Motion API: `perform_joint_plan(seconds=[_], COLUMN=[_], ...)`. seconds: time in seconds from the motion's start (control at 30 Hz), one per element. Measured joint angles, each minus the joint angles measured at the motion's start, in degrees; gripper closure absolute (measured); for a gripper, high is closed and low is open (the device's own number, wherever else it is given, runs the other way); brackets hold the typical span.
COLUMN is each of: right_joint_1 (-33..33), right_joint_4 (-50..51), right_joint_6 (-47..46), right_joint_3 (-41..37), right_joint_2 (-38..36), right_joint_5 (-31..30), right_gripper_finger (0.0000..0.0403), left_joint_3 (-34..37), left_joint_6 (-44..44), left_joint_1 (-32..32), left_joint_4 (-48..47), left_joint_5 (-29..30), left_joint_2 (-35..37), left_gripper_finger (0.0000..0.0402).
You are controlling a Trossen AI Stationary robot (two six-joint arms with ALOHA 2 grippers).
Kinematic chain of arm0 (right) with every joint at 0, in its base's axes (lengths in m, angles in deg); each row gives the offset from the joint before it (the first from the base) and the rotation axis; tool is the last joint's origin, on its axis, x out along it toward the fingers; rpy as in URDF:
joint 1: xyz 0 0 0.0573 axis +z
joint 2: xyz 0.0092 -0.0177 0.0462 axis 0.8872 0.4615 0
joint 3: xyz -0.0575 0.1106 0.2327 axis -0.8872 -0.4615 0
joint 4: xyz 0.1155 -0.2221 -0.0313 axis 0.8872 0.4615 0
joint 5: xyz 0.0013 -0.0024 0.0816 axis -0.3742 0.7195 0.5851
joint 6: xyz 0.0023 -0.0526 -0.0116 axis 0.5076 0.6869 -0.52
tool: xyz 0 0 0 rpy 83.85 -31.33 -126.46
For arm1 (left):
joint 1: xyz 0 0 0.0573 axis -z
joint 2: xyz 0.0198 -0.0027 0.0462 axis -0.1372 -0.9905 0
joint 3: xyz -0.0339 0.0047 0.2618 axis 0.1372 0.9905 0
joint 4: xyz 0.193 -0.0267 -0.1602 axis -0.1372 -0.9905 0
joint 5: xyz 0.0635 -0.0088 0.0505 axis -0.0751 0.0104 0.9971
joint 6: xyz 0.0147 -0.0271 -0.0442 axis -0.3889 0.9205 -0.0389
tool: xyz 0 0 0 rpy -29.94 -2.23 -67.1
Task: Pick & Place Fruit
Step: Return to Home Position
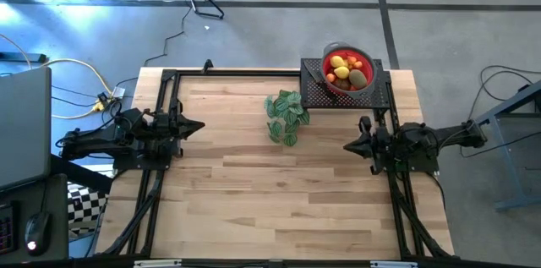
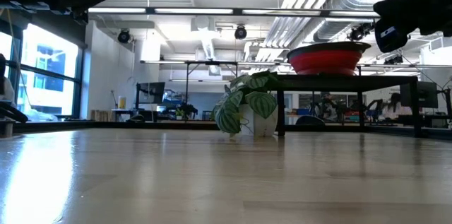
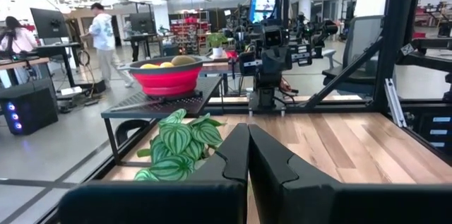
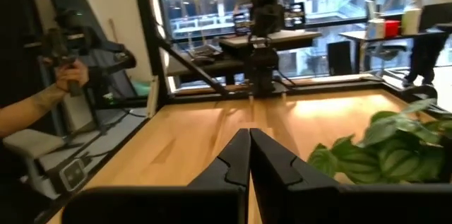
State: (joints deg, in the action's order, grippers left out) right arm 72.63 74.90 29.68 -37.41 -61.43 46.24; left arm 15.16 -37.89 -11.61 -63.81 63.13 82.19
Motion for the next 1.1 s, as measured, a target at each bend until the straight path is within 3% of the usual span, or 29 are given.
perform_joint_plan(seconds=[0.77,1.1], right_joint_1=[0.02,0.01], right_joint_4=[8.29,8.38], right_joint_6=[0.22,6.08], right_joint_3=[0.23,0.22], right_joint_2=[0.11,0.11], right_joint_5=[0.96,-0.44], right_gripper_finger=[0.0401,0.0401], left_joint_3=[0.0,0.0], left_joint_6=[-0.04,-1.72], left_joint_1=[0.0,0.0], left_joint_4=[0.04,0.01], left_joint_5=[0.04,0.28], left_joint_2=[0.0,0.0], left_gripper_finger=[0.0401,0.0401])
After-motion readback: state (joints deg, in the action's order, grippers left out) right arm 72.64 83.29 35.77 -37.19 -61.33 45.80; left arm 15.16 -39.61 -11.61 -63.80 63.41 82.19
